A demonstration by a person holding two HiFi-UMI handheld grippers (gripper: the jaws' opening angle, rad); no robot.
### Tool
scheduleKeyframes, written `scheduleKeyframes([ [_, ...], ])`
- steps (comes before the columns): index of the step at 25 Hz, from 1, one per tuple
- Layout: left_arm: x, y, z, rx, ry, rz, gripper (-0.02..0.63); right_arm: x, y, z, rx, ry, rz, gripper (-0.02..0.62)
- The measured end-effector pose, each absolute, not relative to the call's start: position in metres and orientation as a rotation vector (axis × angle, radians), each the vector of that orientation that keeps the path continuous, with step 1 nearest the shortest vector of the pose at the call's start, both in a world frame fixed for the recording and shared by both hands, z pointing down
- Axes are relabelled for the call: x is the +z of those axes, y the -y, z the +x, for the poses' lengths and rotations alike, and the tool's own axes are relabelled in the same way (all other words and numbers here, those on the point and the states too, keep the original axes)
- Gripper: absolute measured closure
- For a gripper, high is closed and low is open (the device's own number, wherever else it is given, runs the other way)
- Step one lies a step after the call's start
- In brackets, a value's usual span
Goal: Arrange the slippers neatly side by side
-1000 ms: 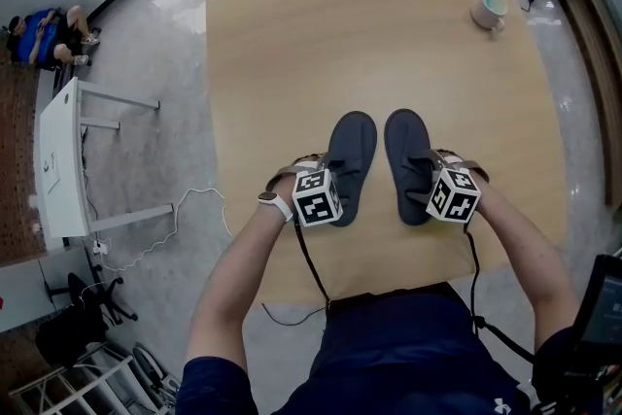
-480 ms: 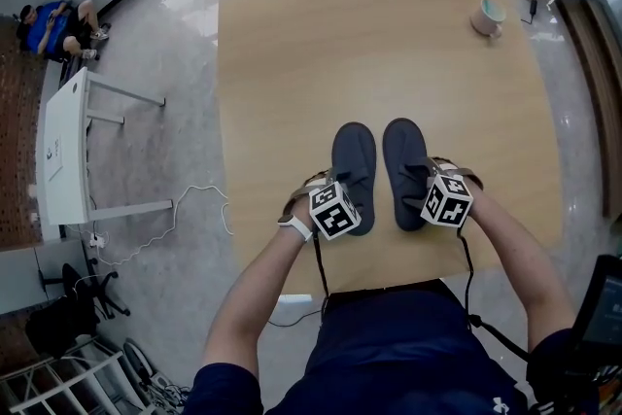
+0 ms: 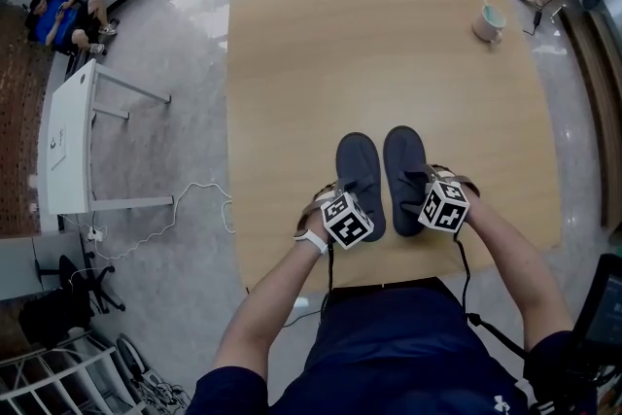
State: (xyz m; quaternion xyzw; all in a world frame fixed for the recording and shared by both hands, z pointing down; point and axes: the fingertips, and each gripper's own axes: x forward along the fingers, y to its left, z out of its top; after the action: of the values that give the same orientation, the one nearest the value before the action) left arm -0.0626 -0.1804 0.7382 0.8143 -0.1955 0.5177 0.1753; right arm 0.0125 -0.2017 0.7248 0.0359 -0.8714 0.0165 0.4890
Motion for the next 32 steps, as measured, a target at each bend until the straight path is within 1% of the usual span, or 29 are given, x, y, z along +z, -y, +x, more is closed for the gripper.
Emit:
scheduleKeyframes([
  [13,0.735,0.178,-0.061,1.467,0.594,2.3,0.241,0.72,0.197,0.01,0.076,2.109,0.141,0.279],
  [32,0.738,0.177,-0.062,1.478,0.536,2.331,0.241,0.724,0.197,-0.002,0.093,2.113,0.158,0.279],
])
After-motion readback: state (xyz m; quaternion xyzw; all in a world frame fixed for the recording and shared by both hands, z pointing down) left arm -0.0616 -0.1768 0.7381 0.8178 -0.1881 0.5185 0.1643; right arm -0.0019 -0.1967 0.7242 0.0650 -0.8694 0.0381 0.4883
